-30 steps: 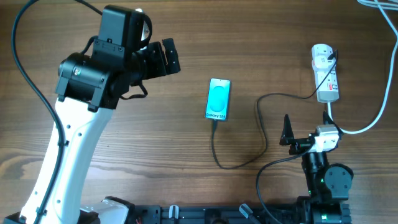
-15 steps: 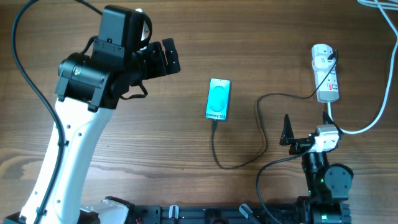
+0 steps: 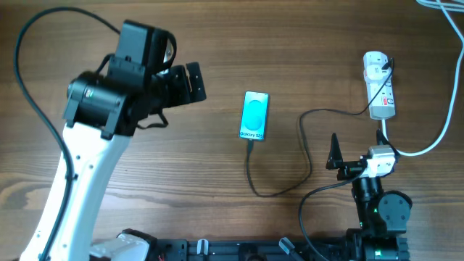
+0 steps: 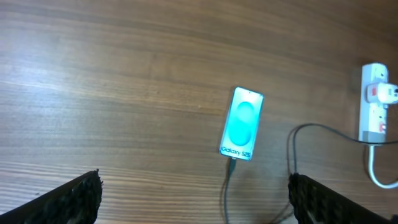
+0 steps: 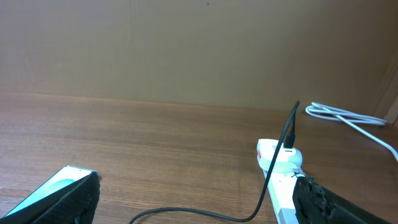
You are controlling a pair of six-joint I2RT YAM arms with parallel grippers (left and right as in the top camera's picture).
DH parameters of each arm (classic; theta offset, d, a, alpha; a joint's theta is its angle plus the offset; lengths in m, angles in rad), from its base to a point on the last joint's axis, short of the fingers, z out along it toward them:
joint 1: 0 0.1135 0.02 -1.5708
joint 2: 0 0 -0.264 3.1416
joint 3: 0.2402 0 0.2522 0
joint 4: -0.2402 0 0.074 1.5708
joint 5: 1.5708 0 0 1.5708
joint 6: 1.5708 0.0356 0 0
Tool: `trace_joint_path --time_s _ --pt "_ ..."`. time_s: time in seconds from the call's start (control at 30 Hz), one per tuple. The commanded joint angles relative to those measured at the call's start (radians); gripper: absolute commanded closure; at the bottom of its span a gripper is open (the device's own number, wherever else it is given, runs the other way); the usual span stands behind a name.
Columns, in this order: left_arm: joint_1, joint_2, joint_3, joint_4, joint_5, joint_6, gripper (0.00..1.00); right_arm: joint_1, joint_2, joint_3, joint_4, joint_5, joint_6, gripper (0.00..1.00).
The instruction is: Plug charger to phone and switch on socket
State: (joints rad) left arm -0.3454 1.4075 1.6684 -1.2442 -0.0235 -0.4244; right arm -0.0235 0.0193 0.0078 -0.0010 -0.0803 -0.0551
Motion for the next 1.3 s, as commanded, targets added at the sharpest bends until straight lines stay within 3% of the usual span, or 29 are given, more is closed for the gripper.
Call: trace_joint_path --time_s 0.0,0.27,0.33,0.37,0.43,0.67,0.8,0.9,1.27 --pt "0.035 -0.12 -0.143 0.038 -0.057 0.001 0.0 -0.004 -0.016 -0.003 0.003 0.013 -0.017 0.0" --pt "0.172 -0.321 -0.27 0.017 -0.051 0.009 0.0 -0.004 -0.016 -0.003 0.003 0.013 -0.016 0.0" --pt "0.189 -0.369 -0.298 0.031 0.018 0.14 0.0 -0.004 -0.016 -0.003 0.003 0.013 -0.016 0.0" --pt "0.205 -0.402 -0.335 0.059 0.069 0.221 0.0 -0.004 -0.016 -0.003 0.003 0.013 -0.016 0.0" --pt "0.225 -0.443 -0.387 0.097 0.103 0.262 0.0 -0.004 -0.016 -0.003 0.003 0.013 -0.016 0.0" --pt "0.302 -0.621 -0.669 0.349 0.123 0.27 0.0 -0.004 -0.016 -0.003 0.003 0.013 -0.016 0.0" --pt "0.322 -0.726 -0.83 0.499 0.255 0.418 0.0 -0.004 -0.016 -0.003 0.003 0.013 -0.016 0.0" --pt "0.331 -0.797 -0.914 0.588 0.263 0.429 0.0 -0.004 -0.016 -0.003 0.003 0.013 -0.016 0.0" --pt "0.344 -1.032 -1.116 0.697 0.323 0.492 0.0 -0.004 -0.016 -0.003 0.003 0.013 -0.016 0.0"
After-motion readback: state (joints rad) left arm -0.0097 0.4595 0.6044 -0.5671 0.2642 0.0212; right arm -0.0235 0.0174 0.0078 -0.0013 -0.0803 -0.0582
